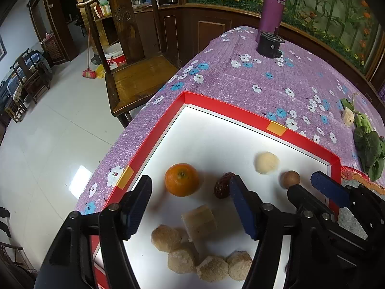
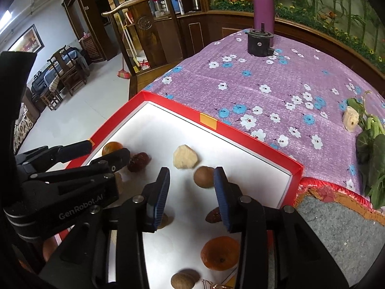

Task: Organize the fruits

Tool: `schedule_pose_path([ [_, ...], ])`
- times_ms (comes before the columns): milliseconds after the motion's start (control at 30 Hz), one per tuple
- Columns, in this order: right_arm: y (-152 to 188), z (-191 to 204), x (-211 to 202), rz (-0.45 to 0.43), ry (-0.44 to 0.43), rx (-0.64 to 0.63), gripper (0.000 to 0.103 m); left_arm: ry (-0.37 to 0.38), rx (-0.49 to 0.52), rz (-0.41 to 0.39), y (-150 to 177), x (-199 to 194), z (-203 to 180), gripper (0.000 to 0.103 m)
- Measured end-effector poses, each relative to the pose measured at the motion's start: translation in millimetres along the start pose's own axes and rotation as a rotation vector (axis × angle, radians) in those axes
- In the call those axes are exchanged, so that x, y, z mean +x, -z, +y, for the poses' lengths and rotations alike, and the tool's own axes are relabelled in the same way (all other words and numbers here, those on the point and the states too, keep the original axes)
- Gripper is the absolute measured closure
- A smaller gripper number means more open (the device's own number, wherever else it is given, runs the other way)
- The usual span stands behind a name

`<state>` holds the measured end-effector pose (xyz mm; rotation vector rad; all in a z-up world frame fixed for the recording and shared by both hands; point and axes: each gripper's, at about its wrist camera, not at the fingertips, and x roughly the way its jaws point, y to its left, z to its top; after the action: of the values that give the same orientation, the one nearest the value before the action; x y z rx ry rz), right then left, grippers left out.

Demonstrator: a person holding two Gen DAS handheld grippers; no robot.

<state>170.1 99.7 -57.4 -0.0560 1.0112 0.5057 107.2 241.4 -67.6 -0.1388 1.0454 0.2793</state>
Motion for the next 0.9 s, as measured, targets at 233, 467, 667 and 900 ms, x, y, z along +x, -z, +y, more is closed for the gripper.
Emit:
schedule_pose_path([
  [233,7.3,-3.2,-6.4,-0.002,0.001,0.007,0.063,-0.002,-0.005,0.007,5.0,-5.3,-3.6,0.03],
  [467,17.0,-5.1,-16.9,-0.005,-0.003,0.009,0.063,0.002,-0.011,0.007,11.8,-13.1,-8.0,0.03],
  [667,26.1,-9.2,-28.9,-0.015,-0.005,0.014,0.063,0.003,-0.004,0.006,19.3,-21.6,-14.0,0.026],
  [900,35.5,-16.8,-38.5,-0.02,0.003,0.028,0.063,0.014,0.002,-0.005,24.9,-30.5,-22.8,0.026],
])
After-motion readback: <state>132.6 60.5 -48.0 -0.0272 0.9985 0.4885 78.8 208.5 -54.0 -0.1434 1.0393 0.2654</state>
